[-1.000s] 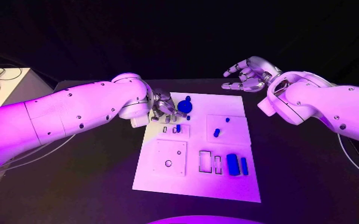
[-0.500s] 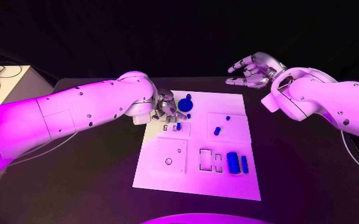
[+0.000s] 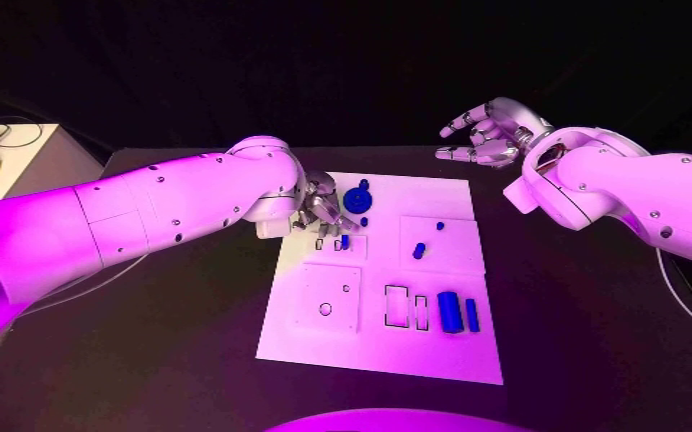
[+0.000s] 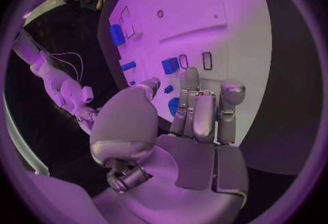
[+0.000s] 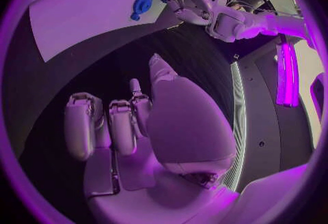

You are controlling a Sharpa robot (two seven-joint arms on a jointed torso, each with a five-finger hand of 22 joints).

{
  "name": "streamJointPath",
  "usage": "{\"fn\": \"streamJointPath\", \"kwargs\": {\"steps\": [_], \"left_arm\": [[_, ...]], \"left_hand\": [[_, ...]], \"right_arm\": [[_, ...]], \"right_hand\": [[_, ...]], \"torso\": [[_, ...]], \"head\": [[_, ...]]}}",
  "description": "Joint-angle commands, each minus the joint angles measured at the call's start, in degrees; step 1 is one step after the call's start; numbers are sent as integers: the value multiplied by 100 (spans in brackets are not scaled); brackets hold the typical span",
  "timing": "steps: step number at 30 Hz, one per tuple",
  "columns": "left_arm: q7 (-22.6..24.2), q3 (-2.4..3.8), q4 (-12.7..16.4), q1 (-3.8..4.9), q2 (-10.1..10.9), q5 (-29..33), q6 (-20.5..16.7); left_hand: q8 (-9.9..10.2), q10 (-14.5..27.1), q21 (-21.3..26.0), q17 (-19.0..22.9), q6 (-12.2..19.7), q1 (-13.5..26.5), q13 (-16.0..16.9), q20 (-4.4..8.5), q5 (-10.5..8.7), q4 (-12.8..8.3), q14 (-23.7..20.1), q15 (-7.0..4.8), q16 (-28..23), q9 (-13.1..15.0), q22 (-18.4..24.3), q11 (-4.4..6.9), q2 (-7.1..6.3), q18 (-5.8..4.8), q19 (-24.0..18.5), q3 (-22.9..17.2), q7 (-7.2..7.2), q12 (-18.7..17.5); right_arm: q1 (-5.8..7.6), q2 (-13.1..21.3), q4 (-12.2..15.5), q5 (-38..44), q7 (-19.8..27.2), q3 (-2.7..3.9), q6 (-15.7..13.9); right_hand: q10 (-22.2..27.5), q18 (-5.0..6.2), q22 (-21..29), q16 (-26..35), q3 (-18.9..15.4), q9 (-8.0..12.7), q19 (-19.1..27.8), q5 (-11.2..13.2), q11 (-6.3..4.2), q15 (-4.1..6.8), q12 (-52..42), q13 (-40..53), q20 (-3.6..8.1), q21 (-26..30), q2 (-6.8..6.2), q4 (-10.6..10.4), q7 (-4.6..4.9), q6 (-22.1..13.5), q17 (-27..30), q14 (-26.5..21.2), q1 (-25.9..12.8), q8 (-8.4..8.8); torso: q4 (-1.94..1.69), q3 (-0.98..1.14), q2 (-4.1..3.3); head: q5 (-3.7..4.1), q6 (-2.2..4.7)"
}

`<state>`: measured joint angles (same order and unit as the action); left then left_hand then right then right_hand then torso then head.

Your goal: Assemble the parts on the task board

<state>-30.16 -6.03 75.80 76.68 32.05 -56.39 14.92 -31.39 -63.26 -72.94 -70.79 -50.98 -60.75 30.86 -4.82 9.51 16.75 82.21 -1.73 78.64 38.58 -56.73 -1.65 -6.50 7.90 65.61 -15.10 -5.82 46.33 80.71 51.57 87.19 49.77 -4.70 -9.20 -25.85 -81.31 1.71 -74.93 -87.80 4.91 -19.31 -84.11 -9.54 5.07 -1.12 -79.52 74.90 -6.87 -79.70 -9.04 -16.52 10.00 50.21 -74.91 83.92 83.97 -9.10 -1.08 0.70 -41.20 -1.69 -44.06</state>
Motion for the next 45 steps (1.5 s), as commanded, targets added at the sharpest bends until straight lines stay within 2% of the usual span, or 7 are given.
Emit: {"fn": "streamJointPath", "kwargs": {"steps": [1,9,20,26,36,42,45], "left_arm": [[-1,-14,-6,13,-33,4,243],[-5,-88,-33,13,-58,94,323],[13,-108,22,12,-49,226,152],[49,-109,50,12,-33,490,45],[103,-110,86,11,0,832,-151],[120,-109,107,10,58,935,-291],[118,-108,154,10,104,900,-291]], "left_hand": [[-29,42,-15,-7,37,-40,12,-6,18,-3,-4,14,25,20,-6,-11,49,-81,11,23,6,40],[-38,65,-22,-23,60,-166,36,-6,34,-10,-2,12,33,78,-15,-8,108,-81,10,-5,9,70],[-44,92,-21,-31,78,-364,62,-6,41,-18,-5,9,33,155,-8,-3,198,-78,-7,-84,14,103],[-55,115,-55,-84,90,-862,75,11,41,-88,17,-25,54,279,-58,37,284,-85,17,-417,56,125],[-155,66,-134,-256,114,-1454,34,53,29,-369,95,-69,140,612,-167,91,103,-103,64,-1698,99,95],[-478,-13,-247,-491,182,-866,87,90,-2,-926,203,-91,300,1127,-307,111,-163,-124,136,-3154,127,237],[-549,-44,-275,-602,173,-681,122,104,5,-1157,264,-116,383,1240,-332,132,-207,-125,150,-3425,139,326]], "right_arm": [[3,-10,-11,-8,-13,2,-41],[2,-9,-18,-8,-24,0,-53],[0,-16,-38,0,-47,-6,-62],[-6,-35,-56,3,-65,-9,-58],[-18,-56,-98,4,-91,-12,-41],[-42,-70,-129,4,-114,-16,-2],[-48,-67,-131,4,-127,-18,15]], "right_hand": [[17,83,-1008,28,-5,-7,-54,-35,-13,38,30,571,10,28,-15,-9,-22,25,-981,461,-60,-21],[21,85,-1004,31,-4,-7,-50,-37,-14,40,35,566,11,37,-13,-7,-23,24,-975,459,-60,-24],[26,86,-1001,37,2,-8,-47,-43,-16,42,42,559,13,45,-5,-2,-24,21,-965,456,-56,-29],[31,89,-996,38,7,-8,-42,-48,-17,43,49,552,14,55,0,0,-25,18,-964,456,-54,-32],[31,89,-996,38,7,-8,-42,-48,-17,43,49,552,14,55,0,0,-25,18,-964,456,-54,-32],[36,92,-989,43,10,-8,-36,-54,-17,45,55,546,16,70,6,-1,-25,13,-956,453,-56,-36],[42,95,-983,45,12,-8,-29,-58,-17,45,63,539,17,83,9,-2,-25,10,-953,452,-60,-38]], "torso": [[4,-7,6],[-6,0,8],[-2,-1,10],[1,1,4],[-3,0,3],[-4,0,6],[-5,1,6]], "head": [[1,-8],[13,-18],[10,-26],[11,-26],[17,-41],[13,-52],[15,-53]]}}
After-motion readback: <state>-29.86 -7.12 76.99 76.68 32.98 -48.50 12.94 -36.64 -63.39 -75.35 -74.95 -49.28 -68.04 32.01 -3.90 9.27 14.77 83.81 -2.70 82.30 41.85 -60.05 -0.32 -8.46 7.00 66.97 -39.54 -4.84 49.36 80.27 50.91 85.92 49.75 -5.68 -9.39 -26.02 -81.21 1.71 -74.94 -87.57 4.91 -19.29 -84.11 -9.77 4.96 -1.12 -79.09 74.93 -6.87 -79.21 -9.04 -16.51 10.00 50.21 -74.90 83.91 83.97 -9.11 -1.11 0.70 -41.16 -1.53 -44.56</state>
